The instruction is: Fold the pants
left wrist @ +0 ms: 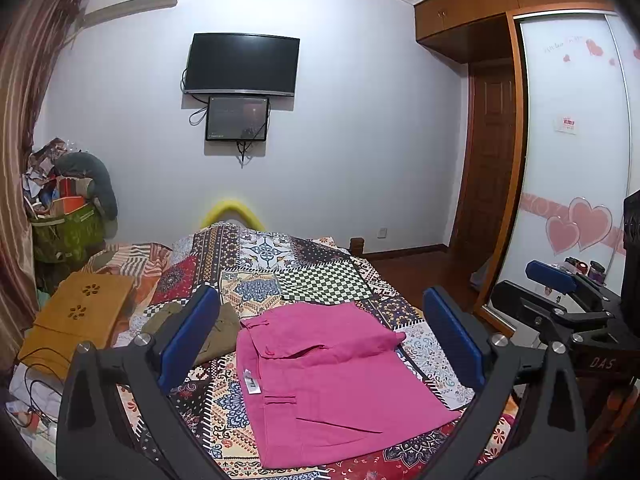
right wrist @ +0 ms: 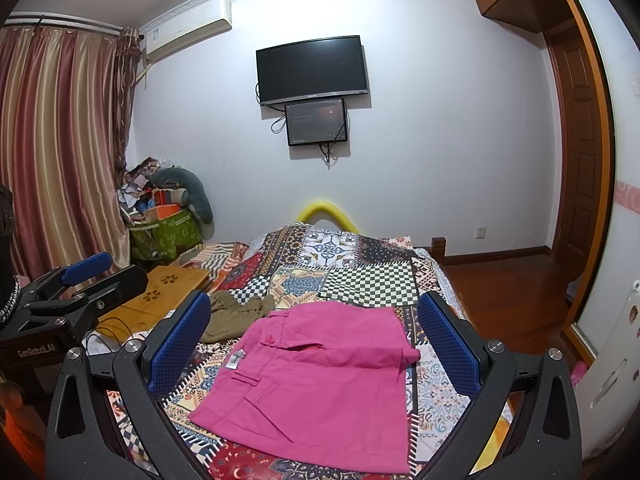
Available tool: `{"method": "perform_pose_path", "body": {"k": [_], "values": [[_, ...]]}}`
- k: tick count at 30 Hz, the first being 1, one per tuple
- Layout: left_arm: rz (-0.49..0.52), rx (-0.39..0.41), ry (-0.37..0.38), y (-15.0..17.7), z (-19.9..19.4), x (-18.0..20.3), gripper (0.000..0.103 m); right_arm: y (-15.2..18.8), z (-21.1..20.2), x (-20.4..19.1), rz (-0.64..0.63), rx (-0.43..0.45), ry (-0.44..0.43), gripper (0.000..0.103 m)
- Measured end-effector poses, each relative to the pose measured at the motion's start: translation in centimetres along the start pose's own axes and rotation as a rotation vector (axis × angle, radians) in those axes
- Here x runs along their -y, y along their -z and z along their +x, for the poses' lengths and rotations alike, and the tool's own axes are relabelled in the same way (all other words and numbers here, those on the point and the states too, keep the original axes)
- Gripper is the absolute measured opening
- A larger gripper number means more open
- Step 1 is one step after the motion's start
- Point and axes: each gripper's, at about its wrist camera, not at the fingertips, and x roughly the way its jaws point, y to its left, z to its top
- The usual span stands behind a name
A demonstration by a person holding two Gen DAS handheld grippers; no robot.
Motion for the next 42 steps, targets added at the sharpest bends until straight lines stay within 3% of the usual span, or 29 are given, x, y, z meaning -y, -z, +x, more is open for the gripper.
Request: {"method": "perform_pose_path", "body": {"k": [27, 35, 42], "values": [[-0.014, -0.006, -0.014, -0.3, 0.2, -0.5, 0.103, 0.2, 0.3, 0.1, 0.003, -0.007, -0.006, 0.103], [-0.028, -0.046, -0.072, 0.3, 2.9, -1.2, 0.103, 0.3, 2.2, 0.7, -0.020, -0.030, 0.016, 0.103], [-0.093, -0.137, -0.019, 1.5, 7.2, -2.8, 0.103, 1.3, 5.6, 2.6, -0.039, -0.088, 0.076, 0.103]]}}
